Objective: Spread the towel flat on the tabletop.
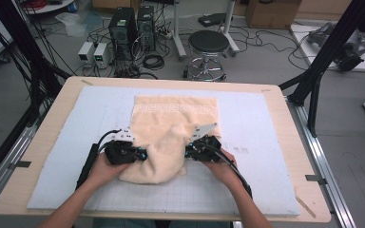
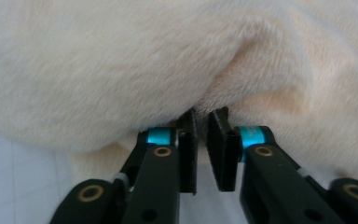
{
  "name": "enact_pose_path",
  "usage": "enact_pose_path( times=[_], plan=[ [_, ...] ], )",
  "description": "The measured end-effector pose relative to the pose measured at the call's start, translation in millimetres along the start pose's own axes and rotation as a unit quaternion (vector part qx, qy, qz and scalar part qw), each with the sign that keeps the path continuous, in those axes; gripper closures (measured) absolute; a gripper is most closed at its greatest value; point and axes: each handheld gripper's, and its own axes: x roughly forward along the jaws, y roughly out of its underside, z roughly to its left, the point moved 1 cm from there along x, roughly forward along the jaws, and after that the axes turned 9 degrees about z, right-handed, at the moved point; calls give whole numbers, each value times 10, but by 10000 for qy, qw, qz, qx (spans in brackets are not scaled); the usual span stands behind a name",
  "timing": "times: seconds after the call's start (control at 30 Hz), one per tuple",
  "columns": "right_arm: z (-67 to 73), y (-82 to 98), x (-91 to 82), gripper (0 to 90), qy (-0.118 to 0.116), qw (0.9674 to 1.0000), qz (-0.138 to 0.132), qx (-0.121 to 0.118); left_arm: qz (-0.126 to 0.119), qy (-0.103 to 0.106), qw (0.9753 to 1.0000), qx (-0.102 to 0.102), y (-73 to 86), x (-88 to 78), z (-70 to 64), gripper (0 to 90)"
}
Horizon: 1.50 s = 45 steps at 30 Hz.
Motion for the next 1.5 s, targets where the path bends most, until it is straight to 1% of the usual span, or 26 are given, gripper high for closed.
enact_pose_path(
  times=[0.07,0.1,0.13,0.17,0.2,0.23,0.27,0.3,0.33,0.37,0.43,0.5,0.57,0.67,0.73,0.8,0.83,0.9,0.97,1.03,1.1,1.13,1.17,1.27,1.4,1.5],
  plan=[
    [-53,-117,-49,857,-53,9999,-72,113,-223,-115,9994,-242,-41,-77,99,871],
    [-85,-194,-89,857,24,9999,-72,122,-407,-168,9979,-483,-72,-139,203,872],
    [-138,-286,-135,857,142,9998,-123,116,-480,-229,9966,-622,-97,-168,262,872],
    [-179,-342,-157,857,153,9997,-96,167,-616,-399,9942,-784,-142,-211,364,872],
    [-266,-432,-176,857,230,9994,-64,240,-623,-501,9931,-858,-173,-232,426,872],
    [-318,-482,-178,857,250,9991,-57,325,-630,-715,9906,-985,-217,-245,526,871],
    [-415,-548,-161,856,304,9984,0,474,-611,-767,9894,-1072,-229,-252,587,866],
    [-475,-575,-134,854,356,9978,57,552,-614,-807,9870,-1249,-242,-240,665,860],
    [-560,-594,-63,841,332,9962,183,785,-548,-863,9862,-1305,-242,-236,699,837],
    [-620,-586,-2,811,281,9952,284,891,-476,-899,9864,-1292,-229,-246,720,802],
    [-678,-547,65,705,239,9936,349,1045,-443,-820,9879,-1243,-196,-292,715,714],
    [-655,-492,32,660,146,9939,293,1052,-395,-886,9897,-1052,-139,-380,662,664],
    [-573,-422,-74,646,251,9956,78,898,-403,-868,9909,-947,-62,-488,624,625],
    [-387,-301,-206,626,178,9983,-56,560,-365,-792,9924,-868,88,-632,562,592],
    [-237,-218,-230,611,38,9994,-114,313,-394,-658,9942,-753,222,-702,484,577],
    [-84,-140,-188,592,-115,9999,-62,32,-447,-465,9960,-616,342,-714,395,552],
    [-27,-108,-148,581,-183,9998,-15,-66,-383,-396,9970,-544,382,-703,359,541],
    [40,-99,-41,561,-363,9986,347,-162,-208,-211,9990,-338,469,-623,272,510],
    [83,-121,64,564,-411,9975,495,-276,69,3,9999,-156,515,-491,213,508],
    [108,-147,147,596,-380,9970,567,-378,250,107,9996,-47,516,-371,174,524],
    [109,-150,251,663,-403,9957,683,-470,258,141,9996,26,506,-298,155,592],
    [89,-144,258,728,-533,9959,639,-352,211,189,9996,10,498,-288,163,622],
    [67,-137,248,794,-607,9958,630,-285,151,243,9996,-66,494,-274,167,690],
    [50,-124,216,849,-630,9955,631,-308,158,170,9995,-231,464,-238,172,817],
    [65,-74,65,855,-601,9959,620,-270,45,13,9996,-273,433,-326,83,843],
    [199,23,-190,854,-587,9972,353,-287,-121,-6,9997,-193,424,-467,-85,846]
  ],
)
